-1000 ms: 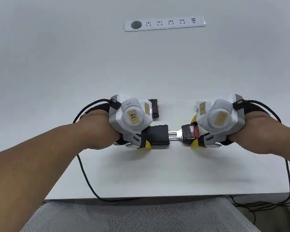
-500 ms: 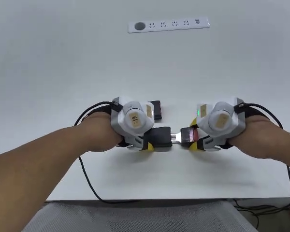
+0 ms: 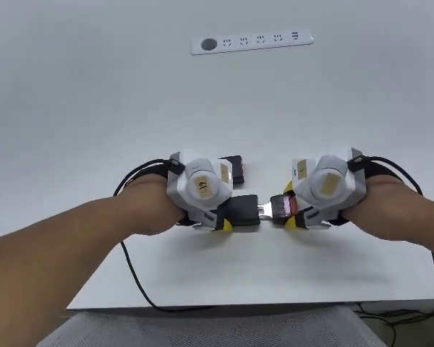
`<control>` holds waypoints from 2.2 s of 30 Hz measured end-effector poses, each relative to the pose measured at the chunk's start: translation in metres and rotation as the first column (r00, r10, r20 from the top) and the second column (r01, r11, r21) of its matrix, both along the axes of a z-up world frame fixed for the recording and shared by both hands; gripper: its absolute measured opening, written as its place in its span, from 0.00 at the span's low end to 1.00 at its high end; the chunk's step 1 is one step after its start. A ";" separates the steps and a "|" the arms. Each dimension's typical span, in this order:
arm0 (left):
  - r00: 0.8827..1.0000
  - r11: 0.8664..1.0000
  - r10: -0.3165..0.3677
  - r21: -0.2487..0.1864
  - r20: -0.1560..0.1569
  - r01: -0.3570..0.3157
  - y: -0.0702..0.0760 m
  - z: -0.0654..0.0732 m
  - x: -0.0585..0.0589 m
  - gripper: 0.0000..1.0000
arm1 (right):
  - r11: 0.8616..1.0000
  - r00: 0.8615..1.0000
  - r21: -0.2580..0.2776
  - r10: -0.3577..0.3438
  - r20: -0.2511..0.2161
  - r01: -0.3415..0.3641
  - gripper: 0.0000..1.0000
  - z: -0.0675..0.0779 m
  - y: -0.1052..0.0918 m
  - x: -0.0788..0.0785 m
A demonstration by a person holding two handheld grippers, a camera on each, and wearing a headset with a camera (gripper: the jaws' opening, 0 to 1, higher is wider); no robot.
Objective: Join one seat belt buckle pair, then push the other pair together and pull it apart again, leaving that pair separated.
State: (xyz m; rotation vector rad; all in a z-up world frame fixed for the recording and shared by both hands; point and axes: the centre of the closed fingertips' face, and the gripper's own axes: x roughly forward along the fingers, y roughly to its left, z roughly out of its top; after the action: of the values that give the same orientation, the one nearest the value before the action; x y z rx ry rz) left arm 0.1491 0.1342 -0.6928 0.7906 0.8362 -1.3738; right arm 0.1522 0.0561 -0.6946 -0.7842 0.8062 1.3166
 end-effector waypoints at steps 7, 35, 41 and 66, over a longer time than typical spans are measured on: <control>1.000 1.000 -0.002 -0.003 -0.002 0.002 0.000 0.000 0.001 0.32 | 1.000 1.000 -0.008 0.013 0.003 -0.013 0.32 0.001 0.002 0.002; 1.000 1.000 -0.004 0.002 0.000 0.004 0.002 -0.004 0.002 0.32 | 0.999 1.000 0.043 0.014 0.007 -0.015 0.32 0.006 0.020 -0.004; 1.000 1.000 0.012 -0.011 -0.007 -0.012 0.005 -0.006 0.003 0.32 | 0.999 1.000 0.041 0.014 0.006 -0.014 0.32 0.008 0.012 -0.006; 0.999 0.999 0.029 -0.016 -0.017 -0.029 0.005 -0.001 0.003 0.31 | 0.999 1.000 0.046 -0.004 0.000 0.004 0.31 0.000 0.008 -0.001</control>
State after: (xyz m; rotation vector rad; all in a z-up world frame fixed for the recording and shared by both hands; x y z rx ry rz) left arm 0.1519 0.1391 -0.6935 0.7529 0.8449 -1.3619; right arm 0.1511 0.0645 -0.6946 -0.7455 0.7748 1.3269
